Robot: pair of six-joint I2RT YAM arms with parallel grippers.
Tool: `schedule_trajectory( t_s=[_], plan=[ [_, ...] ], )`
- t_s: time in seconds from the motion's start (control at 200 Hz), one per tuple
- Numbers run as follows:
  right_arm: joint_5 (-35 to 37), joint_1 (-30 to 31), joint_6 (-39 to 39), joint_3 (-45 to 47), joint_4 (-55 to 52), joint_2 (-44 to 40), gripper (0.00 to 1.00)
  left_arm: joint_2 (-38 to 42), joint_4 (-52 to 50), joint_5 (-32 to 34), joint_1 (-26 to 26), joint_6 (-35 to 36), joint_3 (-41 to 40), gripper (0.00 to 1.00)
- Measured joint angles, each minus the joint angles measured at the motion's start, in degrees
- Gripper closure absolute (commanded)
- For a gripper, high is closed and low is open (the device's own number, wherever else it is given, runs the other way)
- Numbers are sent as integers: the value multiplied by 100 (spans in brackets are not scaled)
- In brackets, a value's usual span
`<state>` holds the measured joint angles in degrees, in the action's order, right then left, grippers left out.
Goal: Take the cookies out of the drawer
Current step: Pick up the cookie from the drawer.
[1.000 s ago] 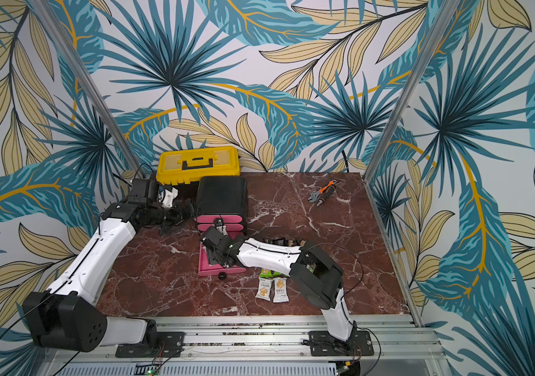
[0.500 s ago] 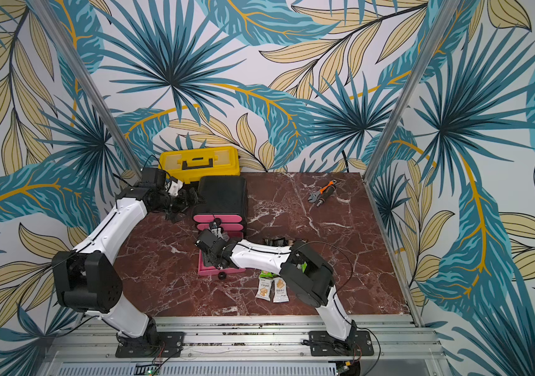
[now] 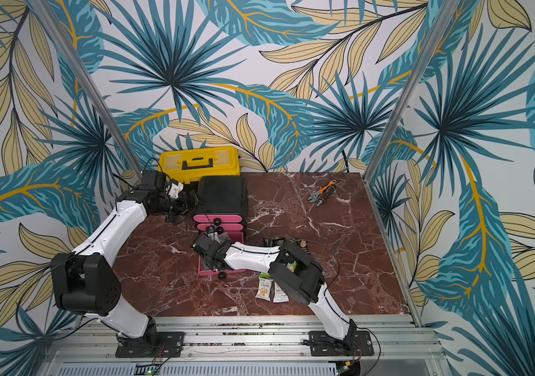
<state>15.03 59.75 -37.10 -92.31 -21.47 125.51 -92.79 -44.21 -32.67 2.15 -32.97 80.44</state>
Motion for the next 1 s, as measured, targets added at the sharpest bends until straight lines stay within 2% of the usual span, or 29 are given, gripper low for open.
schedule_trajectory(
  t_s=[0.18, 0.371, 0.526, 0.656, 1.002],
  plan=[
    [-42, -2, 24, -24, 15, 13, 54, 81, -33, -2, 13, 0, -37, 0],
    [-116, 4, 153, -22, -52, -20, 63, 186, -81, -2, 48, -2, -37, 0],
    [-157, 55, 232, -20, -494, -289, 65, 378, -133, 0, 61, -9, -35, 0],
    [-140, 101, 238, 87, -831, -866, 67, 588, -155, 2, 66, -31, -35, 0],
    [122, 131, -87, 1432, -1451, -2861, 67, 1023, -260, 15, 127, -37, -94, 0]
  ],
)
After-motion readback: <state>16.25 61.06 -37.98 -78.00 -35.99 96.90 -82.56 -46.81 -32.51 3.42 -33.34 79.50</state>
